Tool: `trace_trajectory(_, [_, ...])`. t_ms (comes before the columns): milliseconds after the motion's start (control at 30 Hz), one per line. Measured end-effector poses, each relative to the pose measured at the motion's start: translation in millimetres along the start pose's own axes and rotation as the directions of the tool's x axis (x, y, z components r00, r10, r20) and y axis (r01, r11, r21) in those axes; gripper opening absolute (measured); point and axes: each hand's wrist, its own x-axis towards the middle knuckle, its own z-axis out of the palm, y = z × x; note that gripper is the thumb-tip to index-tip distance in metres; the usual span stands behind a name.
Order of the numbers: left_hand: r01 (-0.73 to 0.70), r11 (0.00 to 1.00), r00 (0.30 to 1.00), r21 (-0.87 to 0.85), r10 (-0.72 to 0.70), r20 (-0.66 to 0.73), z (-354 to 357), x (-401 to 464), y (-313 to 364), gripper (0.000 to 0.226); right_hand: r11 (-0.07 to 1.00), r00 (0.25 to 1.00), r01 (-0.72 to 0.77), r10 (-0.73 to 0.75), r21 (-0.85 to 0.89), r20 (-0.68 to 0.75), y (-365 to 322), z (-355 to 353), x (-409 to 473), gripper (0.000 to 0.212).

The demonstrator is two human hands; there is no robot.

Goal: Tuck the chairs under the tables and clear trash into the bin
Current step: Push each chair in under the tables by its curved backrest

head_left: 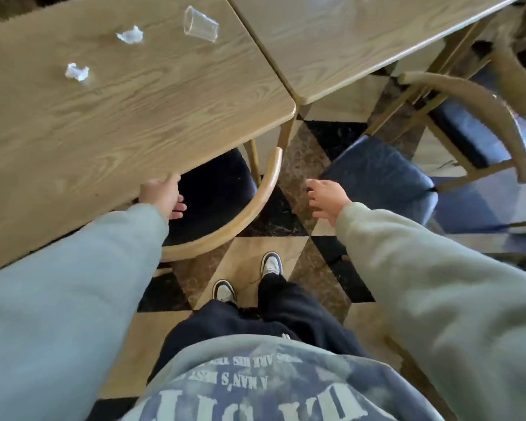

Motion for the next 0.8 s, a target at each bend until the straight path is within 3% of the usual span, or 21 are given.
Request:
trace_trajectory(67, [-0.037, 0.998, 0.983, 0.047, 0.028, 0.181, 29, -10, 19, 0.029, 0.991, 0.998, -0.042, 0.047, 0.130, -0.036, 13, -21, -18, 0.042])
trace_trajectory(167, [-0.079, 0.990, 0.922, 0.119, 0.027, 0.386, 68, -31, 34, 0.031, 0.979, 0.997, -0.083, 0.081, 0.186, 0.018, 34, -49, -36, 0.042])
trace_trajectory(233, [-0.118, 0.978, 0.886, 0.174, 0.024, 0.463, 94, -51, 39, 0.033, 0.963, 0.990, -0.034, 0.068, 0.267, -0.120, 53, -71, -46, 0.044])
trace_trajectory(300, [-0.153, 0.966, 0.860, 0.209, 0.026, 0.509, 118, -68, 42, 0.032, 0.941, 0.979, -0.009, 0.077, 0.338, -0.188, 68, -94, -51, 0.041])
trace_trajectory(400, [-0.211, 0.934, 0.827, 0.289, 0.012, 0.562, 173, -105, 54, 0.032, 0.900, 0.983, -0.040, 0.114, 0.434, -0.145, 96, -151, -63, 0.016])
trace_trajectory(467, [-0.257, 0.910, 0.811, 0.325, 0.019, 0.585, 205, -126, 66, 0.031, 0.865, 0.970, -0.036, 0.150, 0.500, -0.189, 111, -186, -63, 0.011])
trace_trajectory(667, [-0.406, 0.858, 0.768, 0.315, 0.133, 0.627, 336, -213, 99, 0.023, 0.771, 0.963, 0.039, 0.140, 0.635, -0.229, 151, -324, -53, 0.022])
trace_trajectory(800, [-0.430, 0.851, 0.747, 0.301, 0.148, 0.648, 402, -248, 116, 0.023, 0.773, 0.950, 0.092, 0.122, 0.628, -0.289, 152, -399, -38, 0.027])
